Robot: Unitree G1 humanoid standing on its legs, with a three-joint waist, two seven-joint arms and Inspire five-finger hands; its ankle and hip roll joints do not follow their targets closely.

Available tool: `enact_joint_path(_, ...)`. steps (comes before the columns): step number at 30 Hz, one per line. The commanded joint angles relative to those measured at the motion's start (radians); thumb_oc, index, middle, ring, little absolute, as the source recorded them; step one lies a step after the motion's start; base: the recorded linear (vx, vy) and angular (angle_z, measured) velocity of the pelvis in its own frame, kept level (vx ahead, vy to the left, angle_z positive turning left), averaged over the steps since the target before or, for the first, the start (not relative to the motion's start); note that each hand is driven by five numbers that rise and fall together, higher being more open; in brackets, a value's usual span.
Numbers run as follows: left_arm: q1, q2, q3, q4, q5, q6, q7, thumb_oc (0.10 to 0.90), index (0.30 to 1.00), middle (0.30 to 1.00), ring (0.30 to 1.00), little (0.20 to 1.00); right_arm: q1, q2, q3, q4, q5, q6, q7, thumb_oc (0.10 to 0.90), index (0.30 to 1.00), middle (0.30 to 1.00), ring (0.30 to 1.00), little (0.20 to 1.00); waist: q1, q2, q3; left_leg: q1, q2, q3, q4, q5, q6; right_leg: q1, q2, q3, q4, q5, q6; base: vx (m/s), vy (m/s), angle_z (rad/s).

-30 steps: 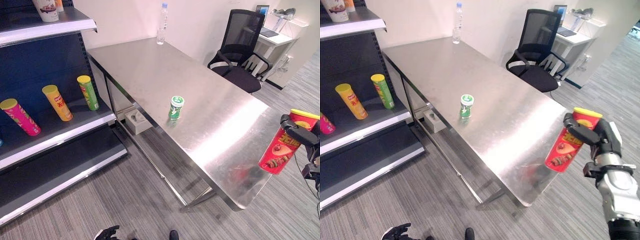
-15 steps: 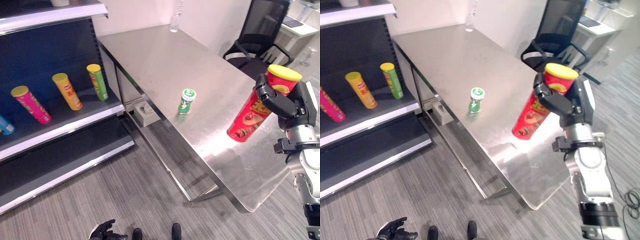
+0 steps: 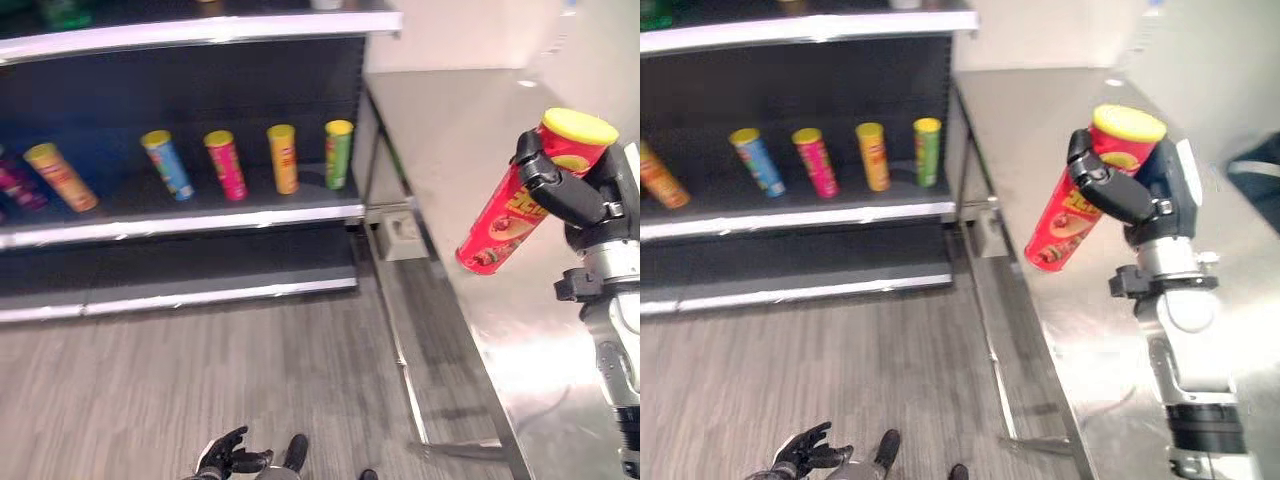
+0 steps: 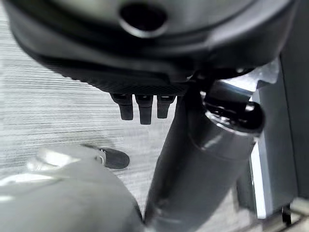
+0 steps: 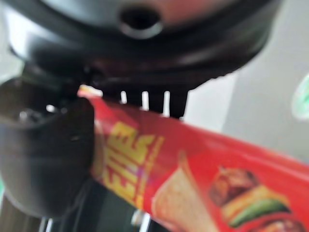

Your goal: Put the goods on the table back onto the shelves and tidy them up.

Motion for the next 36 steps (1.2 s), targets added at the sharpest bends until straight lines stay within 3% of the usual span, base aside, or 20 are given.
enact_joint_path(1,0.0,0.086,0.0,0.028,0.008,-0.023,0.009,0.8,0.9,0.9,0.9,0.9,-0.089,-0.034,-0.119,-0.127,-0.008,-0.142,-0.038,0.4,0.3,0.3,0.3,0.3,-0.05,-0.095,-0.075,-0.033,0.125,0.082,0.091,-0.109,-0.03,-0.054,-0.047,0.096,0.084,-0.071,0.143,-0.03,0.155,0.31)
enact_joint_path(3,0.004,0.102,0.006,0.015,0.005,-0.033,0.018,0.8,0.9,0.9,0.9,0.9,-0.076,-0.065,-0.15,-0.135,-0.039,-0.149,-0.059,0.4,0.3,0.3,0.3,0.3,-0.064,-0.09,-0.081,-0.048,0.244,0.064,0.038,-0.045,-0.058,-0.063,-0.08,0.112,0.083,-0.088,0.164,0.04,0.362,0.32)
enact_joint_path(5,0.003,0.113,-0.003,0.006,0.011,-0.036,0.024,0.8,0.9,0.9,0.9,0.9,-0.065,-0.088,-0.179,-0.143,-0.062,-0.156,-0.081,0.4,0.3,0.3,0.3,0.3,-0.075,-0.073,-0.091,-0.049,0.288,0.054,-0.006,-0.002,-0.083,-0.055,-0.099,0.12,0.074,-0.093,0.175,0.09,0.374,-0.1)
enact_joint_path(6,0.003,0.113,-0.003,0.006,0.011,-0.036,0.024,0.8,0.9,0.9,0.9,0.9,-0.065,-0.088,-0.18,-0.143,-0.062,-0.156,-0.081,0.4,0.3,0.3,0.3,0.3,-0.075,-0.073,-0.091,-0.049,0.288,0.054,-0.006,-0.002,-0.083,-0.055,-0.099,0.12,0.074,-0.093,0.175,0.12,0.484,0.02)
enact_joint_path(7,0.007,0.118,-0.014,-0.001,0.025,-0.039,0.016,0.8,0.9,0.9,0.9,0.9,-0.073,-0.097,-0.192,-0.144,-0.073,-0.155,-0.095,0.4,0.3,0.3,0.3,0.3,-0.079,-0.042,-0.112,-0.019,0.297,0.065,-0.028,-0.004,-0.106,-0.038,-0.127,0.114,0.061,-0.078,0.194,0.11,0.524,0.04)
enact_joint_path(8,-0.003,0.123,-0.015,0.0,0.031,-0.038,0.022,0.8,0.9,0.9,0.9,0.9,-0.084,-0.106,-0.199,-0.142,-0.09,-0.167,-0.115,0.4,0.3,0.3,0.3,0.3,-0.079,-0.037,-0.117,-0.022,0.283,0.066,-0.02,-0.021,-0.112,-0.037,-0.152,0.11,0.058,-0.058,0.202,0.11,0.529,-0.02)
enact_joint_path(9,-0.004,0.122,-0.016,0.001,0.031,-0.038,0.022,0.8,0.9,0.9,0.9,0.9,-0.086,-0.107,-0.198,-0.141,-0.091,-0.168,-0.117,0.4,0.3,0.3,0.3,0.3,-0.079,-0.038,-0.117,-0.025,0.279,0.066,-0.015,-0.023,-0.111,-0.036,-0.155,0.109,0.056,-0.056,0.204,0.06,0.352,-0.02)
enact_joint_path(10,-0.015,0.129,-0.019,-0.003,0.04,-0.039,0.023,0.8,0.9,0.9,0.9,0.9,-0.085,-0.106,-0.201,-0.146,-0.108,-0.158,-0.126,0.4,0.3,0.3,0.3,0.3,-0.084,-0.039,-0.116,-0.031,0.255,0.072,0.007,-0.047,-0.107,-0.036,-0.194,0.108,0.052,-0.025,0.214,0.0,0.447,-0.01)
enact_joint_path(11,-0.024,0.153,-0.017,-0.012,0.047,-0.037,0.032,0.8,0.9,0.9,0.9,0.9,-0.099,-0.073,-0.184,-0.16,-0.123,-0.156,-0.135,0.4,0.3,0.3,0.3,0.3,-0.091,-0.054,-0.106,-0.036,0.218,0.097,0.053,-0.082,-0.095,-0.069,-0.25,0.121,0.064,0.088,0.227,-0.02,0.571,0.1)
enact_joint_path(13,-0.027,0.169,-0.005,-0.02,0.039,-0.037,0.036,0.8,0.9,0.9,0.9,0.9,-0.115,-0.056,-0.164,-0.171,-0.128,-0.156,-0.139,0.4,0.3,0.3,0.3,0.3,-0.087,-0.065,-0.107,-0.039,0.205,0.124,0.066,-0.098,-0.082,-0.093,-0.269,0.122,0.069,0.116,0.226,-0.05,0.393,-0.1)
enact_joint_path(15,-0.041,0.196,0.013,-0.03,0.028,-0.031,0.038,0.8,0.9,0.9,0.9,0.9,-0.134,-0.052,-0.141,-0.171,-0.13,-0.16,-0.149,0.4,0.3,0.3,0.3,0.3,-0.092,-0.073,-0.107,-0.039,0.168,0.154,0.072,-0.111,-0.047,-0.124,-0.216,0.185,0.141,0.067,0.192,0.0,0.482,-0.28)
enact_joint_path(16,-0.043,0.204,0.018,-0.016,0.033,-0.022,0.033,0.8,0.9,0.9,0.9,0.9,-0.139,-0.044,-0.133,-0.166,-0.123,-0.153,-0.144,0.4,0.3,0.3,0.3,0.3,-0.093,-0.083,-0.111,-0.025,0.133,0.157,0.061,-0.114,-0.026,-0.119,-0.119,0.237,0.154,-0.018,0.178,0.05,0.33,0.08)
enact_joint_path(17,-0.043,0.205,0.019,-0.016,0.033,-0.022,0.032,0.8,0.9,0.9,0.9,0.9,-0.14,-0.043,-0.132,-0.166,-0.123,-0.153,-0.144,0.4,0.3,0.3,0.3,0.3,-0.092,-0.084,-0.11,-0.022,0.133,0.159,0.059,-0.116,-0.027,-0.119,-0.119,0.239,0.158,-0.023,0.177,0.06,0.282,0.17)
enact_joint_path(19,-0.051,0.207,0.023,-0.01,0.029,-0.016,0.034,0.8,0.9,0.9,0.9,0.9,-0.143,-0.029,-0.103,-0.166,-0.121,-0.156,-0.141,0.4,0.3,0.3,0.3,0.3,-0.086,-0.099,-0.105,-0.008,0.094,0.159,0.053,-0.119,-0.006,-0.112,-0.038,0.238,0.174,-0.07,0.147,0.05,0.173,0.24)
enact_joint_path(20,-0.056,0.199,0.027,-0.002,0.027,-0.012,0.036,0.8,0.9,0.9,0.9,0.9,-0.144,-0.02,-0.075,-0.164,-0.128,-0.151,-0.133,0.4,0.3,0.3,0.3,0.3,-0.085,-0.114,-0.098,0.008,0.053,0.146,0.048,-0.124,0.011,-0.118,0.038,0.265,0.172,-0.091,0.125,0.11,0.206,0.21)
enact_joint_path(21,-0.055,0.183,0.033,-0.005,0.021,-0.013,0.04,0.8,0.9,0.9,0.9,0.9,-0.145,-0.01,-0.045,-0.172,-0.158,-0.135,-0.128,0.4,0.3,0.3,0.3,0.3,-0.077,-0.123,-0.088,0.027,0.014,0.126,0.041,-0.132,0.029,-0.113,0.072,0.291,0.149,-0.091,0.102,0.14,0.178,0.59)
enact_joint_path(26,-0.035,0.136,0.046,-0.037,-0.012,-0.018,0.054,0.8,0.9,0.9,0.9,0.9,-0.149,0.019,0.054,-0.184,-0.253,-0.107,-0.126,0.4,0.3,0.3,0.3,0.3,-0.061,-0.121,-0.066,0.043,-0.018,0.093,0.086,-0.173,0.04,-0.086,0.077,0.275,0.1,-0.069,0.095,0.09,0.027,0.42)
enact_joint_path(28,-0.018,0.119,0.04,-0.077,-0.032,-0.016,0.059,0.8,0.9,0.9,0.9,0.9,-0.158,0.047,0.127,-0.202,-0.309,-0.073,-0.102,0.4,0.3,0.3,0.3,0.3,-0.044,-0.121,-0.025,-0.005,-0.052,0.048,0.226,-0.223,0.037,-0.08,0.063,0.268,0.103,-0.069,0.083,0.02,0.038,0.39)
enact_joint_path(31,-0.006,0.113,0.038,-0.091,-0.05,-0.013,0.062,0.8,0.9,0.9,0.9,0.9,-0.156,0.058,0.17,-0.192,-0.33,-0.062,-0.087,0.4,0.3,0.3,0.3,0.3,-0.039,-0.116,-0.017,-0.044,-0.032,0.04,0.263,-0.216,0.02,-0.063,0.048,0.255,0.093,-0.075,0.092,0.06,0.109,0.25)
enact_joint_path(36,-0.012,0.128,0.018,-0.102,-0.049,-0.019,0.071,0.8,0.9,0.9,0.9,0.9,-0.158,0.077,0.222,-0.164,-0.37,-0.058,-0.091,0.4,0.3,0.3,0.3,0.3,-0.037,-0.102,-0.035,-0.16,0.174,0.019,0.065,-0.067,-0.032,-0.077,-0.028,0.252,0.065,-0.11,0.137,0.1,0.28,0.16)
